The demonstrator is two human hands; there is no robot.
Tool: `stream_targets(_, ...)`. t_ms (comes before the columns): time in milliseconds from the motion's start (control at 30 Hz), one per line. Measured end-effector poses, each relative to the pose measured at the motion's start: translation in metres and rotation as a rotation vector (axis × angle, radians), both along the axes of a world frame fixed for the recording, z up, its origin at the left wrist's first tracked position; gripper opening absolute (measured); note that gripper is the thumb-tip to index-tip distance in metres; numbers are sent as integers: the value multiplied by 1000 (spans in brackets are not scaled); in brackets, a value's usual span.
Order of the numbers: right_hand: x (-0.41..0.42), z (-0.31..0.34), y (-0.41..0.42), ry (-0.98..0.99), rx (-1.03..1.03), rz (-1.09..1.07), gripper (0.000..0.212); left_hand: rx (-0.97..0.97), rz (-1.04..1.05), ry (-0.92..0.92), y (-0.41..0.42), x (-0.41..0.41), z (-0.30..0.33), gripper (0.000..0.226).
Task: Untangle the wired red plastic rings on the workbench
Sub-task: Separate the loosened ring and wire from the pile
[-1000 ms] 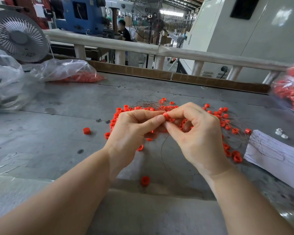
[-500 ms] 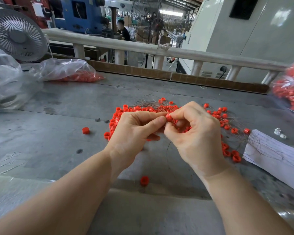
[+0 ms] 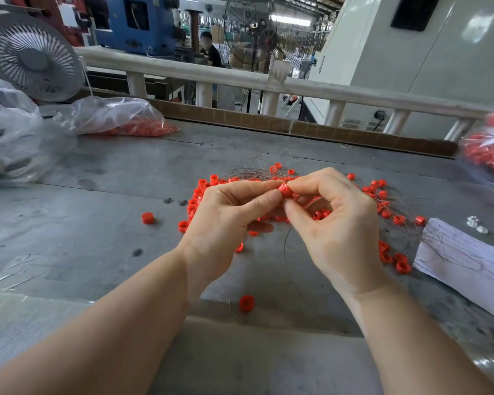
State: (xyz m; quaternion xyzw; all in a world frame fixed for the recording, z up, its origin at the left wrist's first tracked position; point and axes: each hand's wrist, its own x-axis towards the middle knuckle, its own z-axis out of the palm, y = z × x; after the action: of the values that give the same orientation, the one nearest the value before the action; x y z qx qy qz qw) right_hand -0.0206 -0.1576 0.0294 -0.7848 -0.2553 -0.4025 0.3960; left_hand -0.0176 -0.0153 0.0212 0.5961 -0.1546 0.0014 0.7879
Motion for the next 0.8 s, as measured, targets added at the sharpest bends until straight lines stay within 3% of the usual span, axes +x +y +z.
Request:
stream_targets(467,-2,6,-2,130,46,75,7,5,89,-28,0,0,0,27)
stream_targets(800,0,9,-5,373,368,284,13,57,86,-94,-1,-4,5,31)
